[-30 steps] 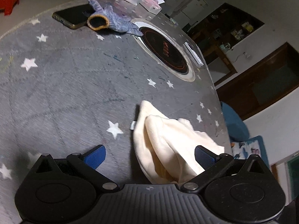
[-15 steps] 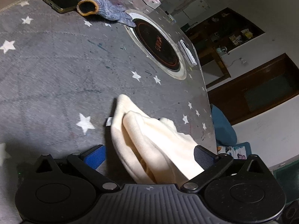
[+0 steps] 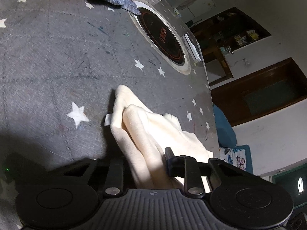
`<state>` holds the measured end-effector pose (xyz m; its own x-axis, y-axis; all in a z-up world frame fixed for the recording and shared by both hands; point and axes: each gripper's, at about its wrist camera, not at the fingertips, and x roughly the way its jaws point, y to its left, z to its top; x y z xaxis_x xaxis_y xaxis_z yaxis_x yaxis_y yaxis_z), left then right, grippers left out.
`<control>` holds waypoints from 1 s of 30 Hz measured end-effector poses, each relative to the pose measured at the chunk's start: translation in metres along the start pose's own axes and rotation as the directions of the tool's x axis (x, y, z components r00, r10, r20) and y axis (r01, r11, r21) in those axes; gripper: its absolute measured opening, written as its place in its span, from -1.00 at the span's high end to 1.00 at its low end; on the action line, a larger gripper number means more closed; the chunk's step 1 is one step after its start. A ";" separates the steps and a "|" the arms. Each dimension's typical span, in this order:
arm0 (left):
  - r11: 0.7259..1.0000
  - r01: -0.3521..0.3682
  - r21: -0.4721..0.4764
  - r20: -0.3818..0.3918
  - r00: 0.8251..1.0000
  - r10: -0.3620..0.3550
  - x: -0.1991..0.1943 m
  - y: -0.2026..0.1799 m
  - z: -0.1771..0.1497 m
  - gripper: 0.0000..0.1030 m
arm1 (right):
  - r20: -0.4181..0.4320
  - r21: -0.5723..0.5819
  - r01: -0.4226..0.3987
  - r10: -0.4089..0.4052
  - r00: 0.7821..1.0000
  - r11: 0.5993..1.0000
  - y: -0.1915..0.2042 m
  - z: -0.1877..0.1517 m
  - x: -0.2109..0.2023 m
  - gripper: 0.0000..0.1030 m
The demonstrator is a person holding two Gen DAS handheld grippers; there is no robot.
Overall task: Fold clothes
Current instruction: 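Close the left gripper on the other sweatshirt edge, then lift the folded sweatshirt off the table with both grippers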
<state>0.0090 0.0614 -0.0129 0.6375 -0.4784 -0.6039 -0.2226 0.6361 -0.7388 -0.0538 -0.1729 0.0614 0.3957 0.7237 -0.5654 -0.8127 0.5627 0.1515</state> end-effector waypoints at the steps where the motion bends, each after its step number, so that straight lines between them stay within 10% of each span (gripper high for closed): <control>1: 1.000 -0.003 0.007 0.001 1.000 0.003 0.000 0.000 0.000 0.54 | 0.004 0.008 0.011 -0.011 1.000 1.000 -0.003 -0.001 -0.003 0.73; 10: 0.995 -0.045 0.088 0.010 0.999 0.044 0.001 -0.010 -0.004 0.55 | 0.008 0.132 0.176 -0.179 0.984 0.975 -0.050 -0.016 -0.027 0.49; 17: 0.991 -0.069 0.116 0.012 0.998 0.068 0.002 -0.015 -0.005 0.51 | -0.049 0.327 0.349 -0.353 0.934 0.878 -0.117 -0.046 -0.047 0.27; 30: 0.981 -0.110 0.163 0.006 0.994 0.110 0.005 -0.024 -0.005 0.49 | -0.033 0.440 0.356 -0.381 0.924 0.824 -0.161 -0.061 -0.042 -0.10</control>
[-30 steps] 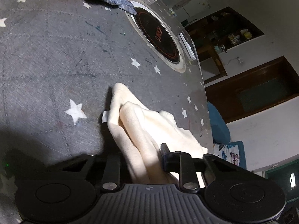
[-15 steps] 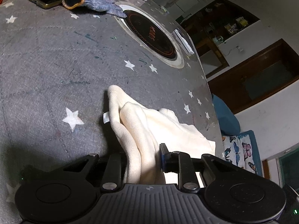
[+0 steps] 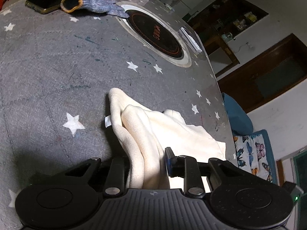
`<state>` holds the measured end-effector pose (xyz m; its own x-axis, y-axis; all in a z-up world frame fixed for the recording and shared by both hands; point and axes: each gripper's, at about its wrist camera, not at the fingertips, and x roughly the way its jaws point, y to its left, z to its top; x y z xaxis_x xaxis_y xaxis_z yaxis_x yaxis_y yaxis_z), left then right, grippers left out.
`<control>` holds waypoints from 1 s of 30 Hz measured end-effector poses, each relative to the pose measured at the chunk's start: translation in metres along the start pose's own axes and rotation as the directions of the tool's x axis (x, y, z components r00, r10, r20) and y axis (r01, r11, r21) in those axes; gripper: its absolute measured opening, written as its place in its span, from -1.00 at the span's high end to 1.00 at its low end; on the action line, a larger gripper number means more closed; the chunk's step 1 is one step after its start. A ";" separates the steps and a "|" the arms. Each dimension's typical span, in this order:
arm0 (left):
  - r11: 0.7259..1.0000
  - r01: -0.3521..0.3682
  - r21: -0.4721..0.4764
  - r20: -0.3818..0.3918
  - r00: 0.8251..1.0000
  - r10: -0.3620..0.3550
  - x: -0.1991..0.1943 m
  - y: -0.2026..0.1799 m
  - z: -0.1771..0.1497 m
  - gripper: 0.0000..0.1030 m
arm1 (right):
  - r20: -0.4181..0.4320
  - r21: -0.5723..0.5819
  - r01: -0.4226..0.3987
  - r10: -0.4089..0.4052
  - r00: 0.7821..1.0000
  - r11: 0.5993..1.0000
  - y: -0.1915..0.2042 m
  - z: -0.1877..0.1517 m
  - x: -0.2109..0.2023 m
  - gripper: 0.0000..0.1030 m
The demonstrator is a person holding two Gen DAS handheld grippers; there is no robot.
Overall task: Fold clothes
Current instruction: 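Lift the folded sweatshirt off the table with both grippers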
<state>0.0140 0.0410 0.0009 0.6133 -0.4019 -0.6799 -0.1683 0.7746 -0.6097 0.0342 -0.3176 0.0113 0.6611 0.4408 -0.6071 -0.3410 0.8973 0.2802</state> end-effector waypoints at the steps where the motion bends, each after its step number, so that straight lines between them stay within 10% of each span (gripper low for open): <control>1: 1.000 -0.005 0.014 0.000 1.000 0.005 0.000 -0.001 0.000 0.49 | 0.001 0.009 -0.005 0.005 1.000 1.000 -0.001 -0.001 0.002 -0.10; 13: 0.983 -0.086 0.163 0.013 0.996 0.085 0.001 -0.021 -0.005 0.54 | -0.005 0.046 -0.098 0.098 0.995 0.994 0.000 -0.001 -0.003 0.74; 30: 0.852 -0.209 0.479 0.114 0.978 0.175 -0.002 -0.071 -0.026 0.60 | 0.108 0.009 -0.049 0.048 0.993 0.999 0.013 -0.001 -0.047 0.83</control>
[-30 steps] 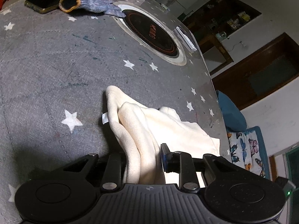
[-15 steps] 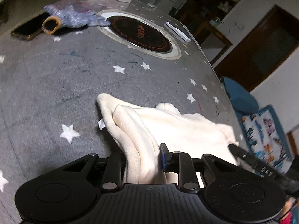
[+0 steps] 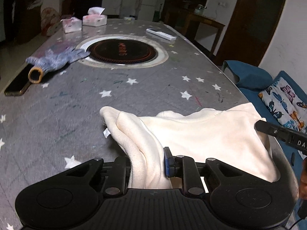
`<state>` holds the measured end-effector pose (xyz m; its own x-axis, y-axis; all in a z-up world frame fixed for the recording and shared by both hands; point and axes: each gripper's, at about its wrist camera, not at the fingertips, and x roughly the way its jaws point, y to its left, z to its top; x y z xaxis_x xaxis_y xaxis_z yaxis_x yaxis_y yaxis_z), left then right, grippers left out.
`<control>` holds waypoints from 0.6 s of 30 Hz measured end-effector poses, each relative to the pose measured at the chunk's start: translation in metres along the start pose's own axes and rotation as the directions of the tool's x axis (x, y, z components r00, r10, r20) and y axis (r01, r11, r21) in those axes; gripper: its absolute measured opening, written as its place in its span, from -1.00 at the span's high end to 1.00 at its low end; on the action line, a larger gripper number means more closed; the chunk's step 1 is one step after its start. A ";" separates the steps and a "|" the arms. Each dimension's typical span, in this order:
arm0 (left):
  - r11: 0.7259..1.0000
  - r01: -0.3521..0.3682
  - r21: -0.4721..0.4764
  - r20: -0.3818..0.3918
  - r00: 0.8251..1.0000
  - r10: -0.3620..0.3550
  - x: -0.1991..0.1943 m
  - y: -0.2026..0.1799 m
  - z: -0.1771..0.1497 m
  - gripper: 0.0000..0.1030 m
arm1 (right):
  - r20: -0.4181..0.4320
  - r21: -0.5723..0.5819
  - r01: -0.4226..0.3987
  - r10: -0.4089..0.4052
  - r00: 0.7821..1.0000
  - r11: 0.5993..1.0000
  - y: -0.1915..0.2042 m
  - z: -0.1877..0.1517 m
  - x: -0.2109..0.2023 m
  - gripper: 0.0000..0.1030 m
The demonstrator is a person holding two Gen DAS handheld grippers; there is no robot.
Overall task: Fold clothes
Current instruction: 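Lift the folded sweatshirt off the table with both grippers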
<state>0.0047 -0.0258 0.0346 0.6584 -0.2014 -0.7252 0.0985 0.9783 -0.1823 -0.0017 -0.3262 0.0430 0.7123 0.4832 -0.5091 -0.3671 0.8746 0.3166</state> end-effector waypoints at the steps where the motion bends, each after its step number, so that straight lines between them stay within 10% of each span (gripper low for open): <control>1: 1.000 0.002 0.009 0.005 1.000 -0.002 -0.001 -0.002 0.001 0.60 | 0.006 -0.001 0.002 -0.002 1.000 1.000 0.001 0.001 -0.003 0.83; 18: 0.989 0.017 0.148 0.059 0.998 -0.026 -0.007 -0.050 0.022 0.61 | 0.109 -0.040 0.076 -0.071 0.991 0.996 0.002 0.017 -0.047 0.83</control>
<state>0.0114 -0.0721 0.0635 0.6983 -0.2236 -0.6800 0.2191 0.9711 -0.0943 -0.0262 -0.3480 0.0811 0.7976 0.4127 -0.4399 -0.3357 0.9097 0.2446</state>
